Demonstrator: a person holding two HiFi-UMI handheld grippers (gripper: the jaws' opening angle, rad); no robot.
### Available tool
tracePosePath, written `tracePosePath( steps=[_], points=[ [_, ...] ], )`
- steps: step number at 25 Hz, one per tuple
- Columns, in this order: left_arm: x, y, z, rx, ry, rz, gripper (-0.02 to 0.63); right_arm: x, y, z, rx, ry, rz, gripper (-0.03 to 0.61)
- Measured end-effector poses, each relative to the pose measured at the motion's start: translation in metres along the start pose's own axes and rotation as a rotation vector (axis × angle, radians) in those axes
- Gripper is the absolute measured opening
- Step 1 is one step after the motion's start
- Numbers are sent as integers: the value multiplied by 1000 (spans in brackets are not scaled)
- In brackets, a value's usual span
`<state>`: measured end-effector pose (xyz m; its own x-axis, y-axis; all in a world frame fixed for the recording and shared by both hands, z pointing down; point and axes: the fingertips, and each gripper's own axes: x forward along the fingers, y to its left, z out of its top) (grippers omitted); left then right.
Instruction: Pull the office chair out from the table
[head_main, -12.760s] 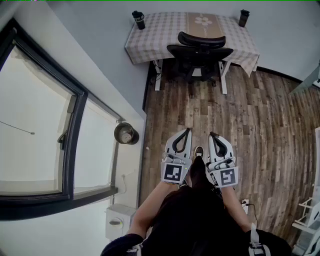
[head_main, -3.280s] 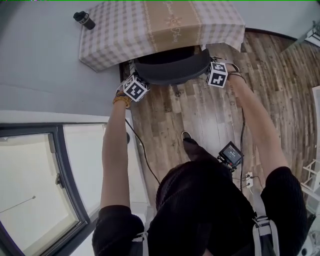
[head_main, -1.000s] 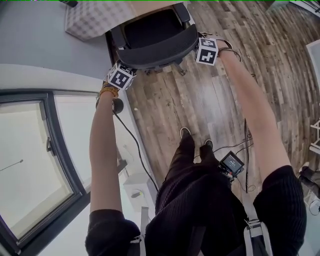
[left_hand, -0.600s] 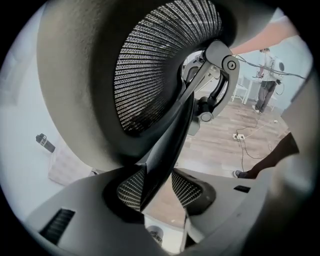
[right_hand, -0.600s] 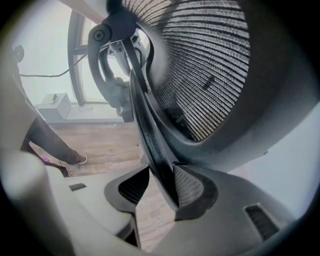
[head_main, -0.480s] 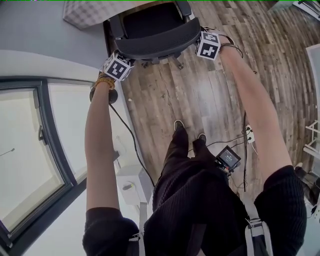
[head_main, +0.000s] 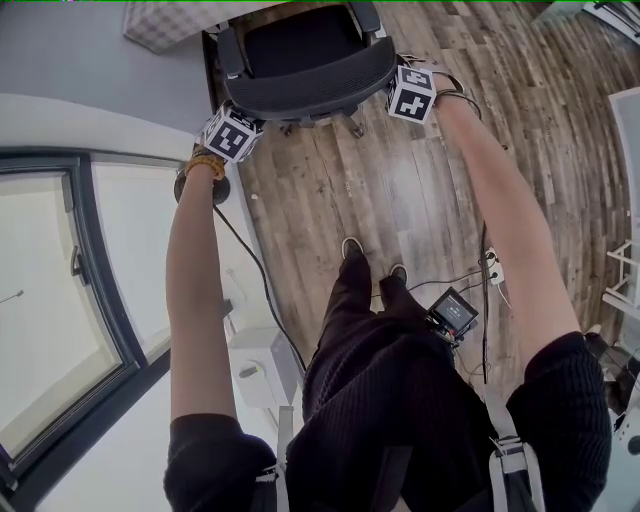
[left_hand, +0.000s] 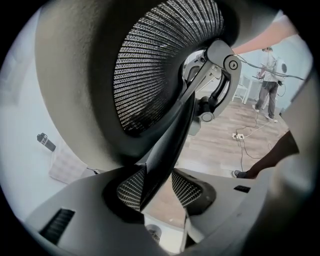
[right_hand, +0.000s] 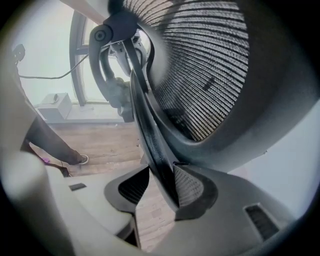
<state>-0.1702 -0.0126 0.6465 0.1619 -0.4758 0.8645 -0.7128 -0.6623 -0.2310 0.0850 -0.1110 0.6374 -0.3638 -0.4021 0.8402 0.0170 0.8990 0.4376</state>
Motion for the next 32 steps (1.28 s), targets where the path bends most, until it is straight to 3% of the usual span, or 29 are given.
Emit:
tracePosePath(
  steps=[32],
  points=[
    [-32, -66, -16, 36, -1, -8, 169, -41, 67, -21, 17, -3, -12, 155]
  ],
)
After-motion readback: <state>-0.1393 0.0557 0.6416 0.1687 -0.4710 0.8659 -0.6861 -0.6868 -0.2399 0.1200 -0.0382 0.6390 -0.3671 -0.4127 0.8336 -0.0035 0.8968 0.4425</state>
